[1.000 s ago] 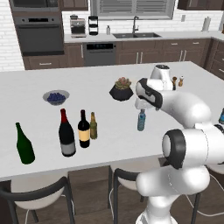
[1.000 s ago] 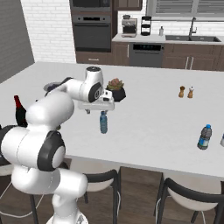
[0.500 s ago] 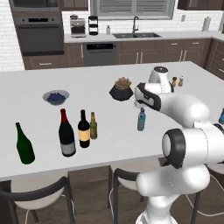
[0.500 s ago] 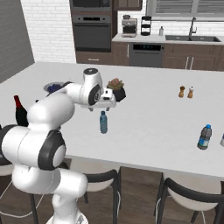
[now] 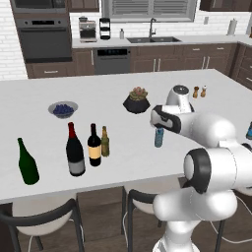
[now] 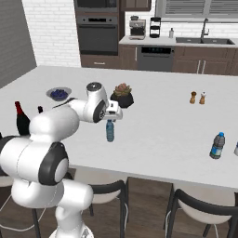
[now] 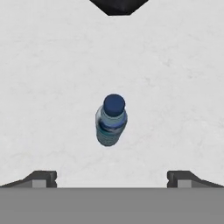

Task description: Move the plastic bottles in the middle to the plastics group, and the glass bottles in the middle to the glass group.

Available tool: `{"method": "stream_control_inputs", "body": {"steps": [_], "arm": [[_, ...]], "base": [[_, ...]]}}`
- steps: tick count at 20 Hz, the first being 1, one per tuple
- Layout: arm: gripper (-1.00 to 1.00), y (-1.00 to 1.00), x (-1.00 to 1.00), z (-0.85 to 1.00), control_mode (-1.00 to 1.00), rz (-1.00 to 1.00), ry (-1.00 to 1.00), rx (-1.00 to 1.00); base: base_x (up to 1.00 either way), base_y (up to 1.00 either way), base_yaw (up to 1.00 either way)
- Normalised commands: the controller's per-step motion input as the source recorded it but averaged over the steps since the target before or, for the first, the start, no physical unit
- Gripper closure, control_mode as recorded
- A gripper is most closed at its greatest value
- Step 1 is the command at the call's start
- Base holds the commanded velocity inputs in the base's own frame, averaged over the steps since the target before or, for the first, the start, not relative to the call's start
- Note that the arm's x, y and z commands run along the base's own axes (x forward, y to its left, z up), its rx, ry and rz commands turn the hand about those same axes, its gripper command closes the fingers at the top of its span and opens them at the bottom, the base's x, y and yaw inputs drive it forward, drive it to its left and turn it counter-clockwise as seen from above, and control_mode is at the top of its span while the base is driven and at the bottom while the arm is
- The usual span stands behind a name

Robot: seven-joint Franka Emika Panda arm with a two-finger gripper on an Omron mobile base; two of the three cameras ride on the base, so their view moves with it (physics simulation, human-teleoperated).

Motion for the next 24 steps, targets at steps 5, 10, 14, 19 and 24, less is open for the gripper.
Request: {"method": "stream_control_inputs", "body": {"steps": [5,10,14,19,24], "arm": [[-1.0,0.0,0.14,-0.03,-1.0,-0.05,0.0,0.0],[-1.0,0.0,0.02,-0.28,-1.0,-0.03,-0.01,0.0],[-1.0,0.0,0.0,-0.28,-1.0,-0.01,0.0,0.0],[-1.0,0.0,0.06,-0.06,-1.0,0.0,-0.02,0.0],[-1.0,0.0,0.1,-0.01,-1.0,0.0,-0.05,0.0]], "base": [[0.0,0.0,0.0],[0.0,0.0,0.0],[0.0,0.0,0.0],[0.0,0.0,0.0],[0.0,0.0,0.0]]}}
